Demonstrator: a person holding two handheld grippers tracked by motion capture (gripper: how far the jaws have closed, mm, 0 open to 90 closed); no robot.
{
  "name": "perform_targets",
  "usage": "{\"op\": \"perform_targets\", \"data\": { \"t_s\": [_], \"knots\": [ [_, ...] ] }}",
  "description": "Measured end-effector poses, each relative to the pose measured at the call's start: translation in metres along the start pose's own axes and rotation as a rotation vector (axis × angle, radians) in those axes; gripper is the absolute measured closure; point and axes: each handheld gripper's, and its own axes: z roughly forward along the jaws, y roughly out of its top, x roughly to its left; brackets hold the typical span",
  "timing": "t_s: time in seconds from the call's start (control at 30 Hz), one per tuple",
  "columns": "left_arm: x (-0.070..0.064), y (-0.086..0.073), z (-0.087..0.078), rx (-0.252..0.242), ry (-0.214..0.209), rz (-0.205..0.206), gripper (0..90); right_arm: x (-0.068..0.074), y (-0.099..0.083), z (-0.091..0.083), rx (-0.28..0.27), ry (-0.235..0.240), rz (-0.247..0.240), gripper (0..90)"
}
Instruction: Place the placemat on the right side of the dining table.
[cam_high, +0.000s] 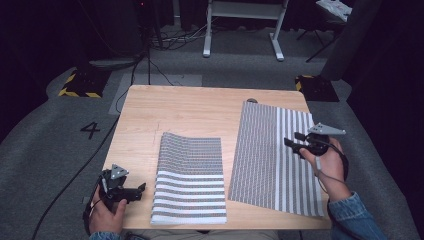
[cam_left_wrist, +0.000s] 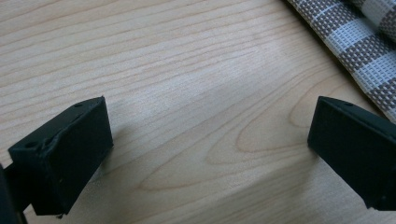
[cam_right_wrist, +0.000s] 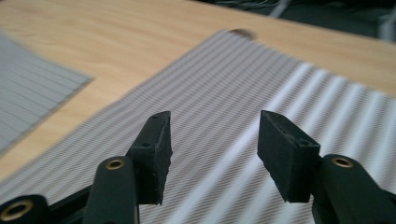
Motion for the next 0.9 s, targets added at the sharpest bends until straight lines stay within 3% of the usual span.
{"op": "perform_targets", "data": {
  "t_s": [0.33, 0.43, 0.67, 0.8, 0.9],
  "knots": [
    [0.0, 0.0, 0.0, -0.003, -0.002, -0.003, 0.0, 0.111, -0.015, -0.011, 0.085, 0.247, -0.116, 40.9],
    [0.0, 0.0, 0.0, -0.002, 0.0, -0.003, 0.1, 0.134, -0.021, -0.008, 0.112, 0.29, -0.151, 38.4],
    [0.0, 0.0, 0.0, -0.001, 0.0, -0.004, 0.1, 0.174, -0.043, 0.016, 0.206, 0.354, -0.213, 34.1],
    [0.0, 0.0, 0.0, -0.001, -0.001, -0.003, 0.1, 0.185, -0.053, 0.027, 0.238, 0.359, -0.25, 33.2],
    [0.0, 0.0, 0.0, -0.001, -0.001, -0.002, 0.1, 0.191, -0.059, 0.031, 0.251, 0.362, -0.25, 32.2]
  ]
}}
